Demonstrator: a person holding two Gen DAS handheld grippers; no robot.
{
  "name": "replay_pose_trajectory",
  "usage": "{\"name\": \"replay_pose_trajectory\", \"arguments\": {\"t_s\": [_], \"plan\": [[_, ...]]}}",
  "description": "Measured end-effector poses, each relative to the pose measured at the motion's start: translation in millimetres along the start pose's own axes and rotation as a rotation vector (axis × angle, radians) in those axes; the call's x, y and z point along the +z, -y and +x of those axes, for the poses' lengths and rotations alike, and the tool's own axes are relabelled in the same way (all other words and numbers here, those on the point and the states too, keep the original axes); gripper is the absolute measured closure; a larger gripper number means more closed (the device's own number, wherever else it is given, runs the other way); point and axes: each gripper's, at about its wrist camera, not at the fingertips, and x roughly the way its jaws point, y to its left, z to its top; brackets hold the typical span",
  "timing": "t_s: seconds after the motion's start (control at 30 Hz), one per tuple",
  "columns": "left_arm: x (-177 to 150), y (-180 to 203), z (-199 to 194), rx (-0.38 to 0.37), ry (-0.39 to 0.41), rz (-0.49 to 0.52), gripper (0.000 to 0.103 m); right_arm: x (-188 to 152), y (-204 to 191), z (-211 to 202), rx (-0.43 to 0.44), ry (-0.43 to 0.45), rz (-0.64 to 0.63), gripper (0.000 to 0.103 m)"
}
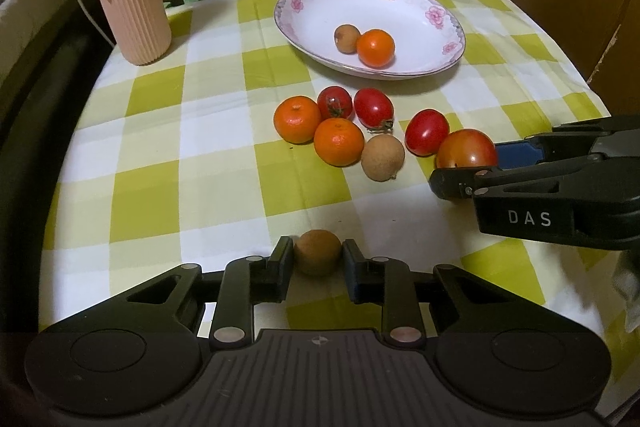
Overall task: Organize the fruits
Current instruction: 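Grasp the large red tomato with the right gripper while the left holds the longan, then carry the longan in the left gripper to the bowl while the right carries the tomato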
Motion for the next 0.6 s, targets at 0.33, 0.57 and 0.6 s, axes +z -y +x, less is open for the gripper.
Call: {"name": "replay_pose_trajectory", "arguments": {"t_s": [0.33, 0.57, 0.6], "plan": [[1, 3, -6, -0.019, 0.018, -0.006, 0.070, -4, 6, -10, -0.030, -0.015, 0.032, 0.063], [8, 3, -11, -0.040, 0.040, -0.027, 0.070, -4, 4, -25, -0.036, 0.005, 0.045, 0.063], [10, 3, -12, -0.044, 0.046, -0.032, 0.070, -3, 4, -27, -0.036, 0.008, 0.046, 0.063]]}}
